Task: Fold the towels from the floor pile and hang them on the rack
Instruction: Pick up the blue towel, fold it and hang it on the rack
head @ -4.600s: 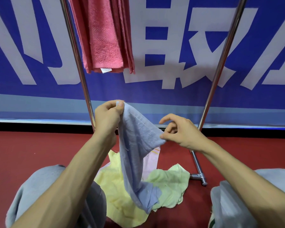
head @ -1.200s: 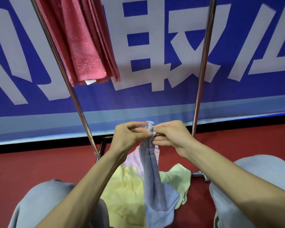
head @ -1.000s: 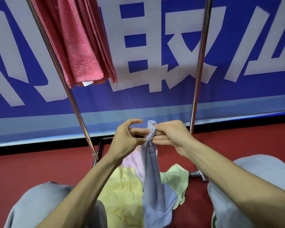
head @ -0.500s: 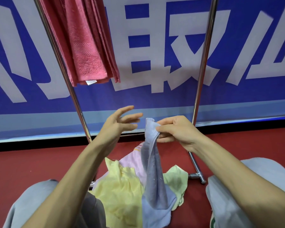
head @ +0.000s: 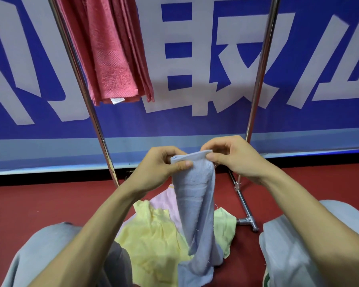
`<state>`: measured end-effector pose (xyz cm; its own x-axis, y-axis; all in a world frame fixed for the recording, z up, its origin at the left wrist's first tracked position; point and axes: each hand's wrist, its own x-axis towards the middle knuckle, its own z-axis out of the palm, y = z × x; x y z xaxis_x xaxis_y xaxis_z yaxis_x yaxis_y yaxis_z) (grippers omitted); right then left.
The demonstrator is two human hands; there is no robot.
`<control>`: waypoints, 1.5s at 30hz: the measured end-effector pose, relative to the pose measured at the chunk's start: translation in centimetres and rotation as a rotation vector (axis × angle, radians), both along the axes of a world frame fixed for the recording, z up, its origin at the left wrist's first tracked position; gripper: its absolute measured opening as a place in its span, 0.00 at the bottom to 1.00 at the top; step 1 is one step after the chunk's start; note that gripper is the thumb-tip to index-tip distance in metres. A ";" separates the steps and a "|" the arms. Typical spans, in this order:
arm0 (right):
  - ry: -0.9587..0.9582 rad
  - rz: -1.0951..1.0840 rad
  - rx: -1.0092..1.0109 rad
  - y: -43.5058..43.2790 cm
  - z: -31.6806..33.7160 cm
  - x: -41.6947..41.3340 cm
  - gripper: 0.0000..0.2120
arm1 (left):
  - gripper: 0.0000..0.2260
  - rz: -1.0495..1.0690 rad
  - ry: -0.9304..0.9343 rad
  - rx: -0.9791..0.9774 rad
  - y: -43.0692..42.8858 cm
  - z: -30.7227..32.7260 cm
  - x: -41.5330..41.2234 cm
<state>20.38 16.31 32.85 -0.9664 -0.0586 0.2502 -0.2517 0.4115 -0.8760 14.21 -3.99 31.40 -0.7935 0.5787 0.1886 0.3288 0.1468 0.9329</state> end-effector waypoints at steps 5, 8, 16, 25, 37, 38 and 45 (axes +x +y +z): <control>0.045 -0.085 0.099 0.0 -0.4 -0.3 0.09 | 0.07 0.072 0.041 -0.117 0.5 -1.0 -0.2; 0.038 -0.109 0.123 0.3 -0.7 -0.4 0.09 | 0.08 0.099 0.165 -0.263 0.6 -1.5 -0.4; 0.120 -0.253 -0.008 -0.3 1.1 -1.3 0.08 | 0.06 0.125 0.151 -0.019 0.8 2.0 -1.0; 0.396 -0.396 0.136 -1.3 14.7 -3.7 0.05 | 0.13 0.242 0.407 0.004 1.0 14.5 -4.0; 0.629 -0.496 -0.100 -5.0 29.0 -2.4 0.03 | 0.08 0.576 0.954 0.092 0.9 29.8 0.4; 0.661 -0.532 -0.074 -5.4 29.2 -2.5 0.04 | 0.08 0.603 0.996 0.133 1.1 29.8 0.5; 0.722 -0.505 -0.040 -5.5 31.8 -1.3 0.03 | 0.06 0.656 0.882 0.165 1.1 32.5 1.4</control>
<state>19.07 10.81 64.63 -0.4793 0.3547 0.8028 -0.5457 0.5959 -0.5891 15.57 -2.86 63.88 -0.4862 0.0117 0.8737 0.7907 0.4317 0.4342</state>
